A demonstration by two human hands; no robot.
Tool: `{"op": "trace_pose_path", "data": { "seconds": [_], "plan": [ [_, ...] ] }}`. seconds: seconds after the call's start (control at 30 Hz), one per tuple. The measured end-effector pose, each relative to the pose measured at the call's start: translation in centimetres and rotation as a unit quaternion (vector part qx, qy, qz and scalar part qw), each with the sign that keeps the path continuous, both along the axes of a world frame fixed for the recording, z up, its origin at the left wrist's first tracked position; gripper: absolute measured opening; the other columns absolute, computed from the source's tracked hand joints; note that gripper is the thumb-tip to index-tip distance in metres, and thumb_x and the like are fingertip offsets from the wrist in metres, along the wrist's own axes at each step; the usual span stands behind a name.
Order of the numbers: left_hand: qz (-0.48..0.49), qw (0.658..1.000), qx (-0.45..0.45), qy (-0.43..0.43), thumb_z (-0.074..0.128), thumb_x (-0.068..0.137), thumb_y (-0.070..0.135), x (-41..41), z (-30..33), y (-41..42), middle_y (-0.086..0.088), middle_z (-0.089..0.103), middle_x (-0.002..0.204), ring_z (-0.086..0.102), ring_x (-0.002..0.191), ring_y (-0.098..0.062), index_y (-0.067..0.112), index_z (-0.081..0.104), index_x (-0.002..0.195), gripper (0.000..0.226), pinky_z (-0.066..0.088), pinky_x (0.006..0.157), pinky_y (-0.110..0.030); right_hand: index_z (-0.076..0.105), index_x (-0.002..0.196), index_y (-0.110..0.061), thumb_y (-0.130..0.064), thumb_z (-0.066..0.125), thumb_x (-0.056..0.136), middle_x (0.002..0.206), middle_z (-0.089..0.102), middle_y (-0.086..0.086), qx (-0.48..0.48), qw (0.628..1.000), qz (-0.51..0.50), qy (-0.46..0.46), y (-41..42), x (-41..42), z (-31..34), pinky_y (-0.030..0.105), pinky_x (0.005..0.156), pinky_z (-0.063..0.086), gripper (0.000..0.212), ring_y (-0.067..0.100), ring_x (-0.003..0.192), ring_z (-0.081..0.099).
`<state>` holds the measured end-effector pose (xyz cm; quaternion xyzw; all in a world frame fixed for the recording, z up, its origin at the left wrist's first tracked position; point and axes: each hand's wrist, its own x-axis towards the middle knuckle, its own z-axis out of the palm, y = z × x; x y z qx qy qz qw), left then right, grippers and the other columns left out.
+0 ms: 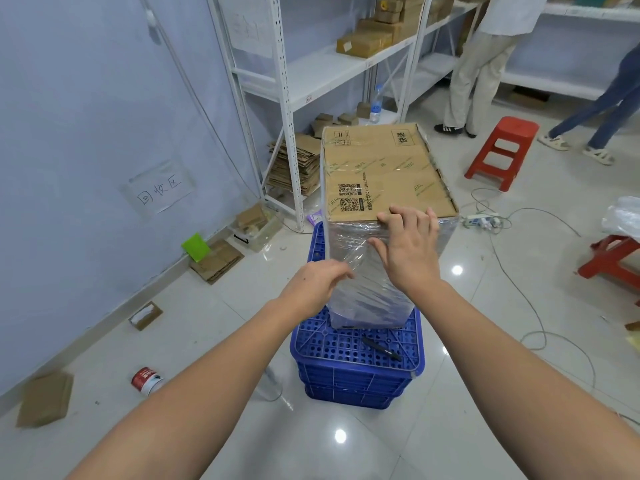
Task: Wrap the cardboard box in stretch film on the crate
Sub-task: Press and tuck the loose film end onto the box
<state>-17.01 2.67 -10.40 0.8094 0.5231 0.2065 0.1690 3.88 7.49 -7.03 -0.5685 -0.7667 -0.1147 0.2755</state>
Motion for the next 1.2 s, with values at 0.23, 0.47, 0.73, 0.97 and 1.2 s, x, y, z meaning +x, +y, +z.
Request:
{"op": "trace_pose_path", "data": {
  "seconds": [0.23,0.47,0.73,0.97,1.2],
  "plan": [
    [0.029,0.99,-0.133,0.023,0.045,0.11,0.03,-0.2,0.3,0.4,0.001,0.059,0.116,0.058,0.11,-0.022,0.035,0.06,0.133,0.028,0.045,0.092,-0.033,0.054,0.122,-0.02,-0.042,0.069,0.087,0.128,0.05,0.006,0.006,1.0,-0.002,0.006,-0.1,-0.1,0.1,0.051,0.119,0.01,0.044,0.029,0.124,0.042],
    [0.003,0.997,-0.023,0.076,0.072,0.095,0.017,-0.9,0.0,-0.3,0.005,0.07,0.107,0.059,0.103,-0.017,0.025,0.073,0.106,0.013,0.05,0.09,-0.036,0.053,0.122,-0.019,-0.042,0.069,0.087,0.128,0.048,0.006,-0.005,1.0,-0.004,0.008,-0.3,-0.2,0.4,0.053,0.118,0.011,0.044,0.03,0.125,0.042],
    [0.074,0.995,-0.071,0.001,0.071,0.096,0.023,-0.5,0.5,-1.0,0.013,0.06,0.099,0.059,0.089,-0.012,0.032,0.053,0.117,0.029,0.053,0.084,-0.035,0.052,0.123,-0.019,-0.042,0.068,0.087,0.129,0.048,0.007,-0.014,1.0,-0.001,0.01,-0.2,-0.2,0.4,0.053,0.119,0.01,0.046,0.03,0.125,0.04],
    [0.124,0.974,-0.127,-0.142,0.073,0.094,0.015,-0.3,0.1,-1.4,0.009,0.069,0.094,0.067,0.09,-0.01,0.032,0.036,0.144,0.064,0.056,0.086,-0.033,0.051,0.124,-0.019,-0.039,0.068,0.087,0.131,0.047,0.006,-0.026,1.0,0.004,0.012,-0.5,-0.3,0.5,0.053,0.119,0.009,0.045,0.029,0.128,0.038],
    [0.18,0.946,-0.147,-0.226,0.07,0.096,0.021,0.0,-0.3,-1.5,0.0,0.068,0.095,0.068,0.083,-0.018,0.031,0.064,0.118,0.025,0.06,0.079,-0.039,0.052,0.13,-0.011,-0.026,0.065,0.087,0.145,0.042,0.012,-0.035,0.999,0.039,-0.003,-2.5,0.2,1.7,0.057,0.118,0.016,0.047,0.032,0.141,0.029]
  ]
}}
